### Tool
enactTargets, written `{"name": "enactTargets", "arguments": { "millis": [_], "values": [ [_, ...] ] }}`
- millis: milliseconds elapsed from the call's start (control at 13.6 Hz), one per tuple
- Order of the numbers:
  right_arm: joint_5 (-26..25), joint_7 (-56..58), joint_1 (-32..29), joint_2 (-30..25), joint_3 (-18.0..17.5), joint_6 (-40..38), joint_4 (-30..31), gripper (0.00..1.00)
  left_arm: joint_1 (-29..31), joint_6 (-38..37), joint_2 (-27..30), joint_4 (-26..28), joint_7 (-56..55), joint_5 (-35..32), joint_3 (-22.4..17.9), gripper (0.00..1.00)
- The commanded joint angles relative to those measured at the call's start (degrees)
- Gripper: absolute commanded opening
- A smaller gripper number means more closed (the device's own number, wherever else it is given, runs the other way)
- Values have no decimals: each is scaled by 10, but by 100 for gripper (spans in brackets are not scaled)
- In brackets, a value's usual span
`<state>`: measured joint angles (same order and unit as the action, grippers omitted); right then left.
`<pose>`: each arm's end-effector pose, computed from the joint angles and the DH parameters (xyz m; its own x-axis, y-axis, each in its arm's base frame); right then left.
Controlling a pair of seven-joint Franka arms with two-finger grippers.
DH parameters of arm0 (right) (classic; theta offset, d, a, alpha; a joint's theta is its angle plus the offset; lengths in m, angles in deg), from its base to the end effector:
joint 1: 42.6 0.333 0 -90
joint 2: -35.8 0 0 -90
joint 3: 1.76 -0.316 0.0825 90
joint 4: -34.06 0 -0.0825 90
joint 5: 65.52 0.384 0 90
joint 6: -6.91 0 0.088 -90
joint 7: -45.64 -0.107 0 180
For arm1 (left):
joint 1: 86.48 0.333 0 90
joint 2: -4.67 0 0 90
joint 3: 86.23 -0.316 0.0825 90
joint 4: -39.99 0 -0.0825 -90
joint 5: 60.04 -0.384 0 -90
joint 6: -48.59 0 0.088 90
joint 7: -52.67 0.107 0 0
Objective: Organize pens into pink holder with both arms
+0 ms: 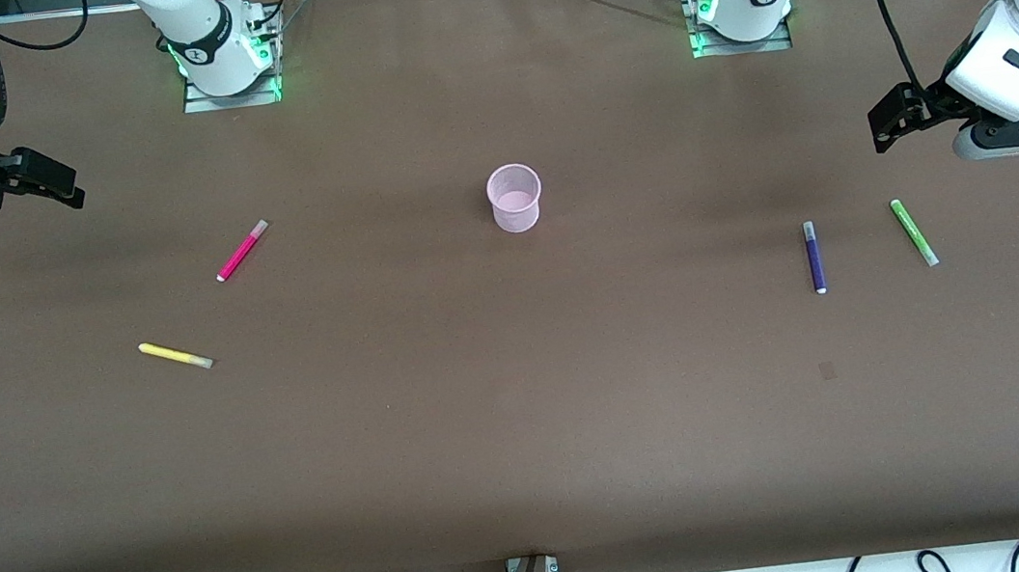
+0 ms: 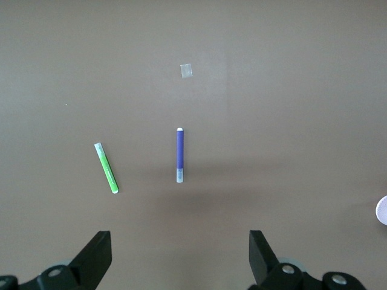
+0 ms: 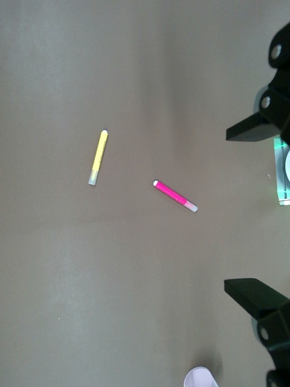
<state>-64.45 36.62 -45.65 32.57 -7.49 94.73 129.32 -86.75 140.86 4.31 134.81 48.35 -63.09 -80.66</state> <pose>0.5305 0.0284 0.6087 0.9911 -0.1104 -0.0748 -0.1108 -0.9938 -0.0013 0.5545 -0.0510 0.5848 0.9985 -0.0287 -0.0467 -0.0313 -0.9979 -0.0561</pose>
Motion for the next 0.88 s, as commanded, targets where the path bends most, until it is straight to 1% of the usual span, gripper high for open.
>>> {"name": "enactTargets", "arguments": {
  "millis": [0,441,515,662,809],
  "values": [
    [9,-1,-5,9,-4,-8,-13,100,-1,-14,-4,-15,-3,0,1,100],
    [9,2,-5,12,-5,-9,-12,100,-3,-16,-7,-23,-3,1,1,100],
    [9,2,-5,12,-4,-9,-12,100,-1,-19,-19,-21,1,-1,1,100],
    [9,2,-5,13,-4,-9,-12,100,8,-77,-40,-22,45,-1,1,100],
    [8,2,-6,15,-4,-8,-13,100,8,-102,-63,-17,90,-8,-3,100]
  ]
}}
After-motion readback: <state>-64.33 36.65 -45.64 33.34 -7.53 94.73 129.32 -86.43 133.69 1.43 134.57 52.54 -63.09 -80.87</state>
